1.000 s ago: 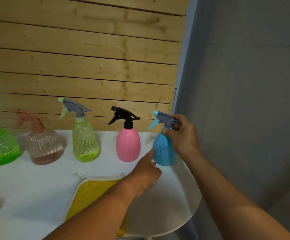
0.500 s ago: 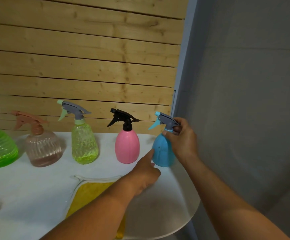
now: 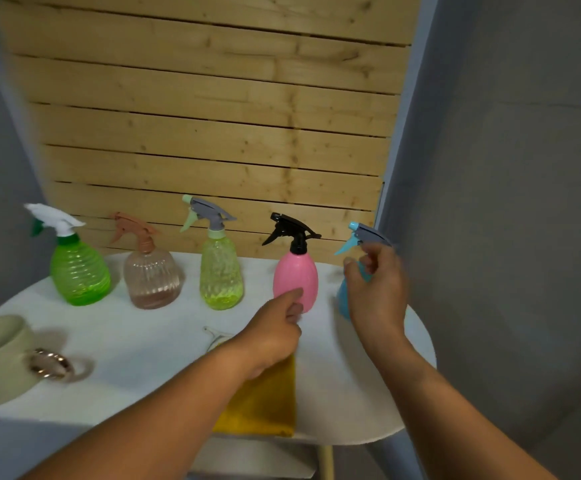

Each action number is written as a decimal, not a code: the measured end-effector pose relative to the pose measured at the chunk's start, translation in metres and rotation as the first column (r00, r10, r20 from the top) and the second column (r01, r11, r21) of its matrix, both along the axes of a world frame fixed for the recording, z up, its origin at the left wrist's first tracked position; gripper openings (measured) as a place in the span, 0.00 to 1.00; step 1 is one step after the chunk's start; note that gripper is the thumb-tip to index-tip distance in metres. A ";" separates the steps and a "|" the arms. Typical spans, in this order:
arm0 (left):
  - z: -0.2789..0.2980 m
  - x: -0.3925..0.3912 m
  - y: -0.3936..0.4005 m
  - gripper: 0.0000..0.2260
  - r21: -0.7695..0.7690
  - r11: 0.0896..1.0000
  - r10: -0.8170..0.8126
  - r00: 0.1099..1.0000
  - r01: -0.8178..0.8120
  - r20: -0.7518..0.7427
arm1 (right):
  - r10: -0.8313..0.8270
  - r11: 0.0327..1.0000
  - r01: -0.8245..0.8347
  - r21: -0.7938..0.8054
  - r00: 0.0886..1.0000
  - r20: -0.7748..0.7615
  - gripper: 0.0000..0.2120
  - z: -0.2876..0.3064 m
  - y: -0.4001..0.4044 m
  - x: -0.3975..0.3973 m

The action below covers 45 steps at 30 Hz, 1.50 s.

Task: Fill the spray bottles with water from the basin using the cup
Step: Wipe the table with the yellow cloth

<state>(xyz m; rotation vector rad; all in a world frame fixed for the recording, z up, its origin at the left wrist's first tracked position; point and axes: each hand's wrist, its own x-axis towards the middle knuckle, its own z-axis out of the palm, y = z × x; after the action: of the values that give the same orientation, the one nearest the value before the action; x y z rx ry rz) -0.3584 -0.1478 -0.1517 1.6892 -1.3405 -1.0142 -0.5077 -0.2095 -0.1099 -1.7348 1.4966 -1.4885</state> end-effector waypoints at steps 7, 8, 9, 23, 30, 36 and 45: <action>0.007 0.072 0.072 0.29 -0.047 0.990 0.137 0.983 -0.132 0.120 | 0.494 0.866 -0.413 0.281 0.796 -0.349 0.08 -0.030 0.071 0.083; 0.006 0.083 0.082 0.30 -0.046 0.988 0.150 0.980 -0.145 0.133 | 0.525 0.850 -0.424 0.314 0.736 -0.427 0.10 -0.039 0.078 0.094; 0.005 0.094 0.093 0.31 -0.042 0.987 0.163 0.976 -0.158 0.144 | 0.546 0.838 -0.430 0.337 0.671 -0.502 0.11 -0.047 0.085 0.103; 0.019 0.214 0.196 0.34 -0.352 0.859 0.488 0.802 -0.372 0.345 | 0.332 0.939 -0.127 0.318 0.565 -0.755 0.30 -0.102 0.118 0.137; 0.015 0.266 0.221 0.55 -0.307 0.779 0.606 0.531 -0.547 0.592 | 0.331 0.935 -0.085 0.344 0.563 -0.757 0.30 -0.109 0.118 0.145; -0.010 0.286 0.224 0.71 -0.140 0.753 0.658 0.732 -0.642 0.177 | 0.349 0.923 -0.086 0.376 0.602 -0.718 0.29 -0.107 0.119 0.155; -0.015 0.293 0.211 0.65 -0.163 0.759 0.629 0.774 -0.631 -0.068 | 0.391 0.918 -0.134 0.375 0.472 -0.790 0.28 -0.102 0.107 0.138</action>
<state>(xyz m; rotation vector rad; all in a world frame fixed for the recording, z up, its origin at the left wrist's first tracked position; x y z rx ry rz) -0.0652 0.0630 -0.1665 1.8028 -0.7177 -0.4825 -0.3692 -0.1027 -0.2117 -2.5353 1.5857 -0.1376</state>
